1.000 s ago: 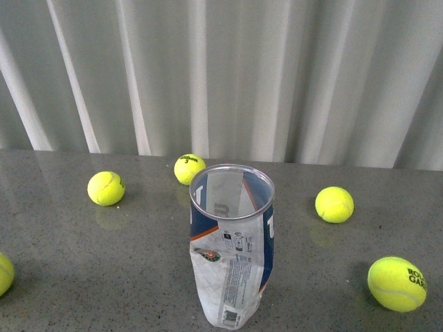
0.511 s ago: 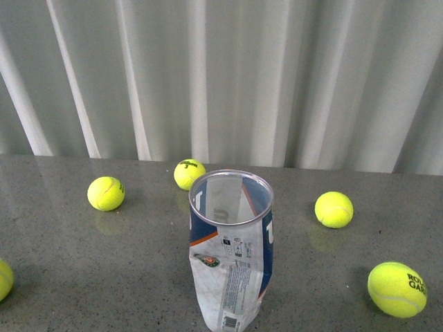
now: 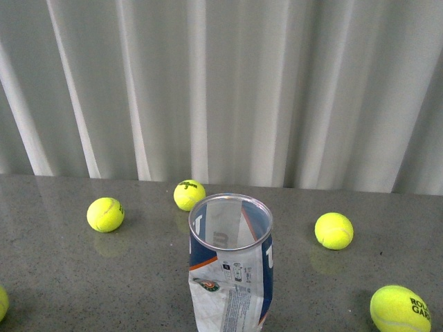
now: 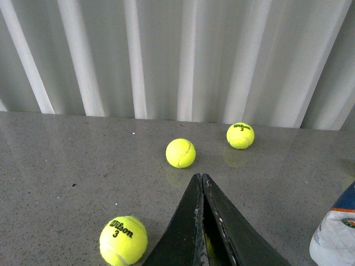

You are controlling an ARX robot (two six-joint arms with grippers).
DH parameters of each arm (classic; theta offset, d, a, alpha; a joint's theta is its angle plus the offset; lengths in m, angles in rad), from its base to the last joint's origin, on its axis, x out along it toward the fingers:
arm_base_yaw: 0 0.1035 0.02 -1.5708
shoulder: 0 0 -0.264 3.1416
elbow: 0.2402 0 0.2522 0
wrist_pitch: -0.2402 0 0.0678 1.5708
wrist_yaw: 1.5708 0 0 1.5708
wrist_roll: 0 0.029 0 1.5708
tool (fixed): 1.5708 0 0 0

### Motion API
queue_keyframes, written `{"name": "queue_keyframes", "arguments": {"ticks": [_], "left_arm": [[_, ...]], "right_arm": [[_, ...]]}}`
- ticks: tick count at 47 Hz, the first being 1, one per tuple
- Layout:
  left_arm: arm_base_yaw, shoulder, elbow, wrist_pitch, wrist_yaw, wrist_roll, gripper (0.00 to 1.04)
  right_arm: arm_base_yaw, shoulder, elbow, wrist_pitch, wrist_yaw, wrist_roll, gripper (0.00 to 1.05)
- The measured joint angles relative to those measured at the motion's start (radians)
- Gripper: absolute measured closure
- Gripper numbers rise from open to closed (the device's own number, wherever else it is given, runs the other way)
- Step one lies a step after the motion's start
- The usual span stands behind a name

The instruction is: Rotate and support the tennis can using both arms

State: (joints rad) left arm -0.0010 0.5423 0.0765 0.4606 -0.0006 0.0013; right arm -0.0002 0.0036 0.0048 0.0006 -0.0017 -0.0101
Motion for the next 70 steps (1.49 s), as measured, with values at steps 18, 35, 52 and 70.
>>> {"name": "queue_keyframes", "arguments": {"ticks": [18,35,52,70], "left_arm": [[0.000,-0.150,-0.051,-0.082,0.000,0.000,1.01],[0.000,-0.265,-0.052,-0.180,0.000,-0.001,1.01],[0.000,-0.380,-0.051,-0.294,0.000,-0.001,1.01],[0.000,-0.538,-0.051,-0.459,0.000,-0.004,0.99]], "right_arm": [[0.000,0.000,0.000,0.000,0.000,0.000,0.07],[0.000,0.000,0.000,0.000,0.000,0.000,0.07],[0.000,0.000,0.000,0.000,0.000,0.000,0.07],[0.000,0.000,0.000,0.000,0.000,0.000,0.07]]}}
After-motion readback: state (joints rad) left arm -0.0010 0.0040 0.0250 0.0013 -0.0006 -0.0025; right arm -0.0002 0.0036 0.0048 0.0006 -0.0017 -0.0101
